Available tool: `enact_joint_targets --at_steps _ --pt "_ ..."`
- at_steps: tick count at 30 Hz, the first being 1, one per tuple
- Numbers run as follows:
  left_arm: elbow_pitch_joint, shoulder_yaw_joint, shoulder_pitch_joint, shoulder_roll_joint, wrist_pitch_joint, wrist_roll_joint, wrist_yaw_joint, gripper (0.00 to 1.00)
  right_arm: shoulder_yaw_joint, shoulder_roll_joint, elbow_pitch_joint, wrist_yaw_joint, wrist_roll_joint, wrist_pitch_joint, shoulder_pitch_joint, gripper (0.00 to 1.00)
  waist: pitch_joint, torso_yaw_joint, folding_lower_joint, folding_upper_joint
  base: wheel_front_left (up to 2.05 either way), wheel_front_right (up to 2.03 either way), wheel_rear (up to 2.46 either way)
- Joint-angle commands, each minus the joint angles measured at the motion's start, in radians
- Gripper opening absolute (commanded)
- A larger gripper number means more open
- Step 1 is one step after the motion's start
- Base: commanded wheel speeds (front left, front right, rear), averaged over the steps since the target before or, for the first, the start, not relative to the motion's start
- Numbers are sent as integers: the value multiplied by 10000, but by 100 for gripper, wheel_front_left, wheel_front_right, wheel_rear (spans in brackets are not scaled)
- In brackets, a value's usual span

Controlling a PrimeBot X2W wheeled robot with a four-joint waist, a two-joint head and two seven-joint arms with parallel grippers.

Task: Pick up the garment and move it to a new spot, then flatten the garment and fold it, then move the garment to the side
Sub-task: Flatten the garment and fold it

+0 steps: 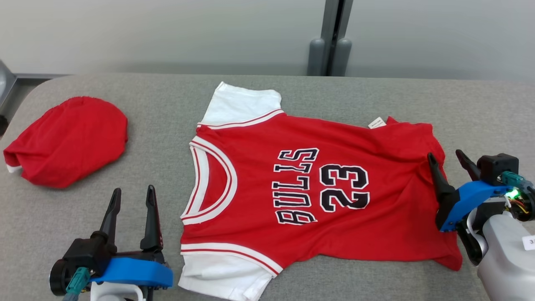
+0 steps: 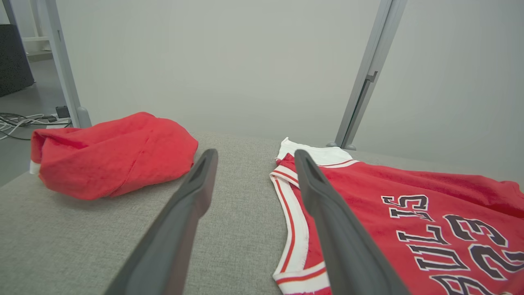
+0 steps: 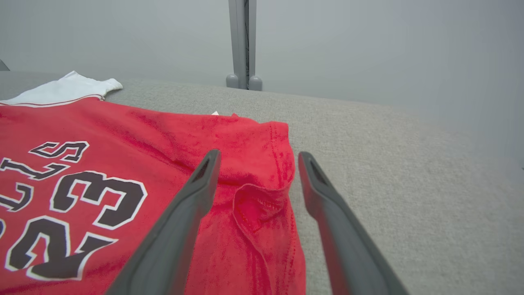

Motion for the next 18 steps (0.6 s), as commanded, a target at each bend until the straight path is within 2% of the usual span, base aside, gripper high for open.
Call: enact_joint_targets --at_steps 1,5,10,14,18 --pt "-27 84 99 -10 -42 68 -23 100 -195 -38 -522 -2 12 -64 333 100 -211 -191 0 -1 0 0 0" --pt "-76 184 293 34 -42 120 -23 100 -860 97 -2513 -2 -323 -71 1371 100 -433 -428 0 -1 0 0 0" --pt "-153 347 542 50 -40 233 -23 100 -1523 655 -4792 -2 -739 -75 2828 100 -704 -714 0 -1 0 0 0" --pt "-222 362 676 96 -36 299 -23 100 -1740 1160 -6044 0 -910 -75 3848 100 -856 -867 0 -1 0 0 0" --pt "-295 382 854 89 -36 468 -23 100 -1783 1612 -6788 0 -1108 -76 4705 100 -1022 -952 0 -1 0 0 0"
